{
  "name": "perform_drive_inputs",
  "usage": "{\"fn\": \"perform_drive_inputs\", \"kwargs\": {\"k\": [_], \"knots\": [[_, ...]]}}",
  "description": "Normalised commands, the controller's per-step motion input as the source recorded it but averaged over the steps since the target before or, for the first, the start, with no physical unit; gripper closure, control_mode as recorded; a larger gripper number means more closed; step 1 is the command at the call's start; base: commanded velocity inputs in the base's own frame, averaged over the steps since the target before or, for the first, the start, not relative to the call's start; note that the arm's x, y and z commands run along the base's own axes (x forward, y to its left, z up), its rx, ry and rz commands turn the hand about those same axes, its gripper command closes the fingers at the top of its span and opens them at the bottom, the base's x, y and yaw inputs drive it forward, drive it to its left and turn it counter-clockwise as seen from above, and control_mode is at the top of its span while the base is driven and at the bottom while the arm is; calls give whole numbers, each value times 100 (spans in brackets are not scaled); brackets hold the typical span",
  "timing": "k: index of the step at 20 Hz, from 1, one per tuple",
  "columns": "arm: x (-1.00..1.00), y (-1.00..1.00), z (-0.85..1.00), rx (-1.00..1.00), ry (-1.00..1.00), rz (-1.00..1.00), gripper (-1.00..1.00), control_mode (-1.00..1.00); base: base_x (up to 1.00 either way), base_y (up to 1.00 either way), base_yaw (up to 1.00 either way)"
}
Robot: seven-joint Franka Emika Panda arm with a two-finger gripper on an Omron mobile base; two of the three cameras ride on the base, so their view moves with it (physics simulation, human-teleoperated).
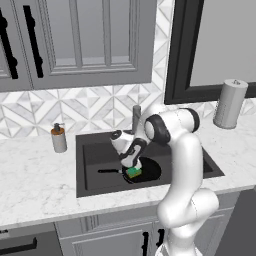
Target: Pick the pan and sponge and place them into the sink. Then turn on the water.
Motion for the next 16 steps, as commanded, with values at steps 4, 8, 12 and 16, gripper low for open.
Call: {"fn": "perform_drive_inputs", "kwargs": {"k": [4, 8, 12, 16], "knots": [[-13, 34, 74, 0, -1, 0, -100, -100, 0, 0, 0], [-22, 42, 70, 0, -2, 0, -100, -100, 0, 0, 0], [-36, 29, 85, 0, -7, 0, -100, -100, 0, 0, 0], [-55, 0, 78, 4, -17, 0, -100, -100, 0, 0, 0]]}}
